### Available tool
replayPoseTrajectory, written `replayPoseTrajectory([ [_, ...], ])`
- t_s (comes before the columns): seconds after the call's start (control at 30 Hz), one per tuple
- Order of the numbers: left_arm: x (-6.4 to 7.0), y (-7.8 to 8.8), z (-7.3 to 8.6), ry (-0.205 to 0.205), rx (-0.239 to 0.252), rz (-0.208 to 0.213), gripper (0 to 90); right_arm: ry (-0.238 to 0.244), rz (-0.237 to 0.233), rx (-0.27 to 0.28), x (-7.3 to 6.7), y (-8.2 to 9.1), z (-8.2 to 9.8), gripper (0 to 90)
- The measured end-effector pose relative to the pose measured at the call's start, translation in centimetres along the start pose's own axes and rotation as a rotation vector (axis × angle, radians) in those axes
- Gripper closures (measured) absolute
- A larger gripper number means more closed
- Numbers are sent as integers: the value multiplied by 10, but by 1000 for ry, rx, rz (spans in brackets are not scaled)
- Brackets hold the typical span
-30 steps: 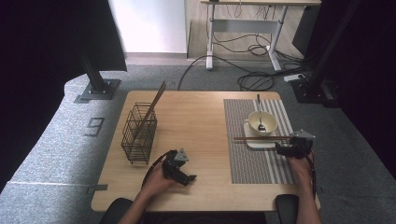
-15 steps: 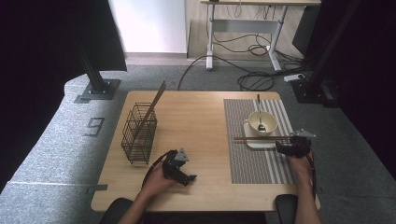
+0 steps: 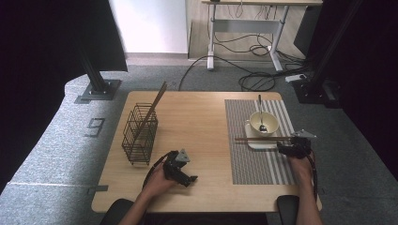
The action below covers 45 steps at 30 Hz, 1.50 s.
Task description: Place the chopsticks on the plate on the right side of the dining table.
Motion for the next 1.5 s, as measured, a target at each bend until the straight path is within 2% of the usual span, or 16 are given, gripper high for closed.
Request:
replayPoseTrajectory([
  [1.27, 0, 0, 0, 0, 0, 0, 0, -8, -1, -3, -3, -1, 0, 139],
  [1.4, 0, 0, 0, 1, 1, 0, 0, 0, 6, 17, -4, 5, -4, 126],
  [1.5, 0, 0, 0, 2, 1, 0, 0, 19, -9, 38, -14, 14, -9, 124],
])
Point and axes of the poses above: each handheld gripper's, and its own axes: y roughly backward along the jaws, z roughly out of its underside, x roughly to its right, the point moved 5 cm from there along -y, roughly forward along the jaws, and after that the axes turned 1 degree about -z, right-handed, at the moved point
